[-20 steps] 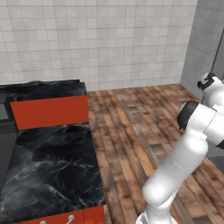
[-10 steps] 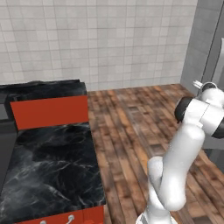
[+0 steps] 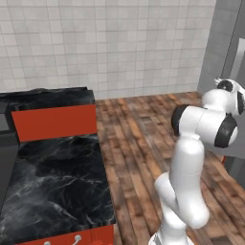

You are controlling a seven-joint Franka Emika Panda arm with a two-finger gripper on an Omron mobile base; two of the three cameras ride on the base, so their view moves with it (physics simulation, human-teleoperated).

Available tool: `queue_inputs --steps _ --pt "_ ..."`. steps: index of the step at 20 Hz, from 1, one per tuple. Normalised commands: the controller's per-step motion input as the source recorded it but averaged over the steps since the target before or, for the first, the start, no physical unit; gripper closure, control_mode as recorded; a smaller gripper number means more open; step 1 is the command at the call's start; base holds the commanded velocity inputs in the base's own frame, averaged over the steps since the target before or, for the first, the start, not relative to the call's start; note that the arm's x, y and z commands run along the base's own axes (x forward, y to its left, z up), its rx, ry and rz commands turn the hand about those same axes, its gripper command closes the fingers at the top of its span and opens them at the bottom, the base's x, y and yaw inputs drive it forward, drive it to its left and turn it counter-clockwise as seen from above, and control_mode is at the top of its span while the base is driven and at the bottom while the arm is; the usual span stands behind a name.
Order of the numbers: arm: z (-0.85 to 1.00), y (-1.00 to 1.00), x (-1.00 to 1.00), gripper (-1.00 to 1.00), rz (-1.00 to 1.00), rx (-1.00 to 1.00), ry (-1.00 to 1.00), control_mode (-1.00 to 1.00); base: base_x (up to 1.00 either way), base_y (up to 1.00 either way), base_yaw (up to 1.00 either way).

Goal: Retrieve the bottle and the shaker from the cabinet and place them next to the mixing bowl on the counter. Then add garlic from the fridge to the mixing bowl.

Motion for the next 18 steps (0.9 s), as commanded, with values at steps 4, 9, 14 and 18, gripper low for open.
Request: queue_inputs --steps 4,9,14,18 --pt "0.93 0.06 -0.38 -1.00 -0.36 0.38 0.40 -1.00 0.00 0.00 0.00" --pt "0.43 -0.05 -0.17 -1.00 -0.26 0.28 0.71 -1.00 0.00 0.00 0.00" --pt "-0.11 0.04 -0.79 -1.00 0.23 0.30 0.52 -1.00 0.00 0.00 0.00" --pt "-0.95 0.32 -0.53 -1.00 0.69 0.48 0.07 -1.00 0.00 0.00 0.00"
